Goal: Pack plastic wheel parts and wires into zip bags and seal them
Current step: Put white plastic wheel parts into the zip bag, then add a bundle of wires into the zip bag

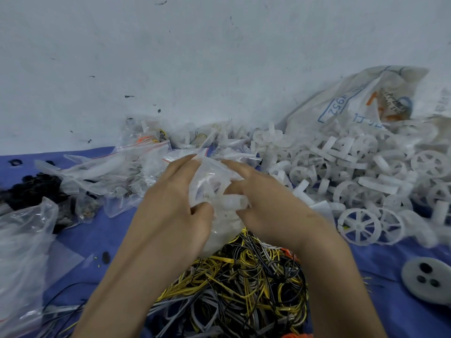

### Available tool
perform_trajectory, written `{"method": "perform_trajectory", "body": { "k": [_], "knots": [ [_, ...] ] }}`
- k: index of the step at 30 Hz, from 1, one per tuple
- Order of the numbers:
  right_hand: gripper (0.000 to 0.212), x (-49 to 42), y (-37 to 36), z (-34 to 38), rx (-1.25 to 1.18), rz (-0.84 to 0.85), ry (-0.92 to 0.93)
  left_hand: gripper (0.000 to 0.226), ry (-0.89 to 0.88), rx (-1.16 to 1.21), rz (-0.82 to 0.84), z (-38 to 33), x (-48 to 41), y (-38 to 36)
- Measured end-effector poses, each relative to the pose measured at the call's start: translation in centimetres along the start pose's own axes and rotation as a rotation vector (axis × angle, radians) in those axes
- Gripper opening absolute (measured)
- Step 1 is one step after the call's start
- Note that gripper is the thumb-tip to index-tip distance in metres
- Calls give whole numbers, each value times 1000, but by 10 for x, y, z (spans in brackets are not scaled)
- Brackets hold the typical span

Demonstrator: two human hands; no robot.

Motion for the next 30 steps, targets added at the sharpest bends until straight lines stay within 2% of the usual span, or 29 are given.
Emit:
{"method": "perform_trajectory", "body": {
  "k": [4,9,11,13,16,18,20,23,26,30],
  "knots": [
    [29,0,8,1,-114,-110,-54,59,57,46,-27,0,-2,4],
    [26,13,45,-15,-640,-473,-159,62,169,214,-197,8,-5,22],
    [24,18,51,-34,-614,-563,-234,62,167,278,-274,12,-6,29],
    [17,18,43,-56,-440,-455,-350,62,175,330,-354,18,-7,35],
    [10,21,3,-84,-205,41,-499,62,183,370,-459,22,-7,41],
    [10,26,-20,-96,-158,252,-558,58,183,357,-485,26,-7,45],
    [12,22,-28,-102,-172,238,-590,56,192,332,-497,31,-7,48],
    [19,13,-28,-111,-129,68,-626,55,216,336,-511,41,-10,50],
    [5,14,-42,-118,-96,139,-706,61,228,394,-535,47,-13,53],
    [26,17,-53,-126,-45,192,-761,60,229,426,-506,48,-14,51]
  ]
}}
Point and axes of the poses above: each hand's wrist, its own x-axis away from the middle knuckle, its own y-axis out of the back of the hand, z = x × y, the point moved 6 cm from there along -x, towards the middle knuckle, and after that the axes turned 5 degrees about -z, right-handed, at the moved point
